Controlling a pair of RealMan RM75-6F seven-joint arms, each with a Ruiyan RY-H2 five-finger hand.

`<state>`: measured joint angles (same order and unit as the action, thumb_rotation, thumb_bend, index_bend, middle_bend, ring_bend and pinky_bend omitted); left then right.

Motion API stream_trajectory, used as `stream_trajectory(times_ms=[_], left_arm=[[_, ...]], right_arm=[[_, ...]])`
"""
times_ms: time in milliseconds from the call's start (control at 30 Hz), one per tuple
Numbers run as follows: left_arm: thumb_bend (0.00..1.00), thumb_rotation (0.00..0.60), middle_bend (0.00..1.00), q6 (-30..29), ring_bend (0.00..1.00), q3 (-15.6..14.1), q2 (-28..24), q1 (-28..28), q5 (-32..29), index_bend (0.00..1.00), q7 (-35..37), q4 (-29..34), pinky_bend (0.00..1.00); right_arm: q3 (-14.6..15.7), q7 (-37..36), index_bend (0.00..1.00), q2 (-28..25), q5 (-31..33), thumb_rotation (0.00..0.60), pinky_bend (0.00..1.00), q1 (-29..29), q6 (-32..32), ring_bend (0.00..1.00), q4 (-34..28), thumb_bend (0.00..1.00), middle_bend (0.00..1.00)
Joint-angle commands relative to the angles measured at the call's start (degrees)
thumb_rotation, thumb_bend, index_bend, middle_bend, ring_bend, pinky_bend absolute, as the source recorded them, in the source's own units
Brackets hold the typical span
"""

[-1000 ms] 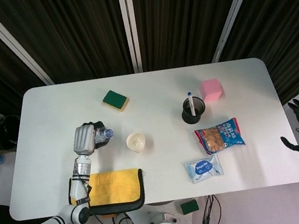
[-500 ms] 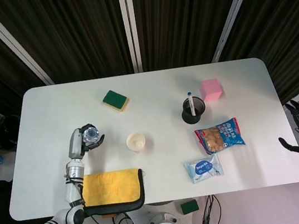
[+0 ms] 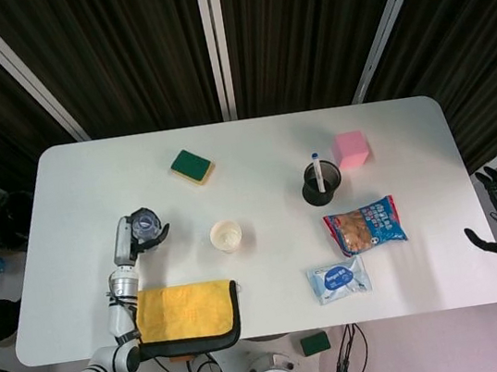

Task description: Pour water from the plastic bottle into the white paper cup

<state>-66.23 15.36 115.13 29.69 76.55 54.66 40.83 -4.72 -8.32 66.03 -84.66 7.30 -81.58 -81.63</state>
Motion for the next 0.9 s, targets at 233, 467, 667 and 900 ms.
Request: stream_trajectory(times_ms=[233, 467, 667, 900], left_arm=[[0.26, 0.600, 0.52, -0.03, 0.40, -0.16, 0.63, 0.35, 0.41, 0.52, 2.52, -1.91, 0.41], [0.26, 0.600, 0.47, 0.20, 0.38, -0.65, 0.73, 0.27, 0.74, 0.45, 4.01, -2.91, 0.41], [0.25, 0.600, 0.38, -0.20, 0.31, -1.31, 0.17, 0.13, 1.52, 0.20, 5.32, -3.04, 0.37], [0.21, 0.600, 0.21, 0.10, 0.15, -2.18, -0.58, -0.33, 2.00, 0.02, 6.61, -2.63, 0.27]], right_arm=[[0.03, 0.17, 0.00, 0.03, 0.11, 0.540, 0.00, 0.03, 0.21, 0.00, -0.06, 0.24, 0.00], [-0.02, 0.30, 0.00, -0.06, 0.25, 0.539, 0.00, 0.11, 0.40, 0.00, -0.12, 0.24, 0.00], [-0.08, 0.38, 0.00, -0.13, 0.25, 0.542, 0.00, 0.14, 0.36, 0.00, -0.24, 0.24, 0.00], [-0.14, 0.42, 0.00, -0.11, 0.16, 0.539, 0.00, 0.12, 0.12, 0.00, -0.32, 0.24, 0.00]])
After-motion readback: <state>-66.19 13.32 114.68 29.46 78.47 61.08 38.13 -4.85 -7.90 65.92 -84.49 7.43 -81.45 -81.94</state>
